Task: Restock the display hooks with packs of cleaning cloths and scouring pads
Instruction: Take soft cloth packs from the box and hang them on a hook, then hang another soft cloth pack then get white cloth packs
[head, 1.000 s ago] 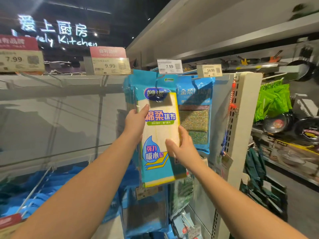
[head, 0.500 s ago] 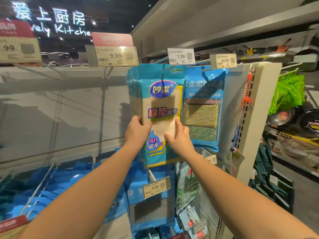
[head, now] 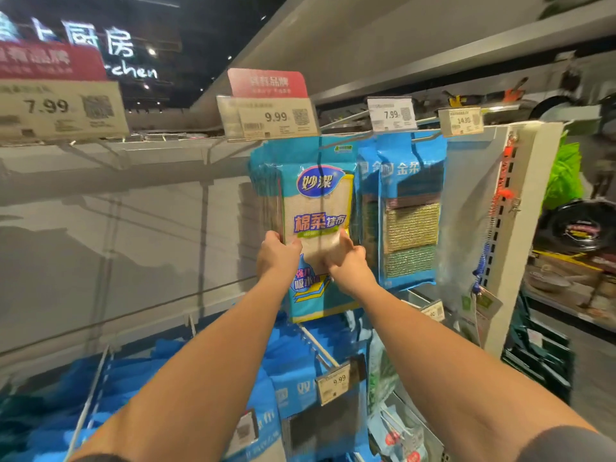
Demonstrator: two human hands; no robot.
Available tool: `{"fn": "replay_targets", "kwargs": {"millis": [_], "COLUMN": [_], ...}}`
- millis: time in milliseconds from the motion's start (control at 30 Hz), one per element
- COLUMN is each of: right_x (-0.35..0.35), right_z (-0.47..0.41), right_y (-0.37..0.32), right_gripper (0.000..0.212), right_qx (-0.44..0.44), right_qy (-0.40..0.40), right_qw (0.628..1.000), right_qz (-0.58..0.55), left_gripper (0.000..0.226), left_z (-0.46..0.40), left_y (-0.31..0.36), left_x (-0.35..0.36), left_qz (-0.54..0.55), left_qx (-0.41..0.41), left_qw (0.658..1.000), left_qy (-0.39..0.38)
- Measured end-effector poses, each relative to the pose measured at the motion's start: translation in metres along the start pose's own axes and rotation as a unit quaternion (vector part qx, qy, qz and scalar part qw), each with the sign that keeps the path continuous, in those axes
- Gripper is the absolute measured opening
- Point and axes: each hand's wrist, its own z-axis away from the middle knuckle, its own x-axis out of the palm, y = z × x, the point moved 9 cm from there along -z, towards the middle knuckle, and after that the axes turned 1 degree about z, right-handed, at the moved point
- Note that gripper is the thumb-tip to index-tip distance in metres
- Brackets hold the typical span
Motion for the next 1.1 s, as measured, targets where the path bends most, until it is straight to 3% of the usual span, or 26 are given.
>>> {"fn": "replay_targets", "kwargs": {"millis": [233,467,733,933,1100], "right_x": [-0.022,-0.043,-0.033,0.014,0.06], "right_z": [0.053,0.17,0.395,0.592,0.727], "right_y": [0.005,-0.004,0.007,0.023,-0.022], "right_gripper": [0.081,0.056,0.048,0.049,0.052], "right_qx": [0.023,0.001,-0.002,0.009,0.004], "right_qy": [0.004,-0.031,-0.098,-0.181,-0.264], "right_qw": [0.999,0.996,0.994,0.975,0.952], "right_qz": [0.044,0.08,0.052,0.125,0.153], "left_gripper": [0.057,0.023,0.009,0.017,0.017], "left_z": [0.039,0.134,0.345,0.519,0.634], "left_y": [-0.021,-0.04,-0.083,-0.167,-0.228], "left_x": [-0.01,-0.066,-0.161,-0.255,-0.361], "left_qz": [-0.007,0.025,-0.035,-0.135,-0.197], "left_qx": [-0.02,0.017,0.063,0.01,-0.051], "left_qw": [0.998,0.997,0.992,0.98,0.964], "left_qy": [-0.065,-0.067,-0.104,-0.148,-0.171]}}
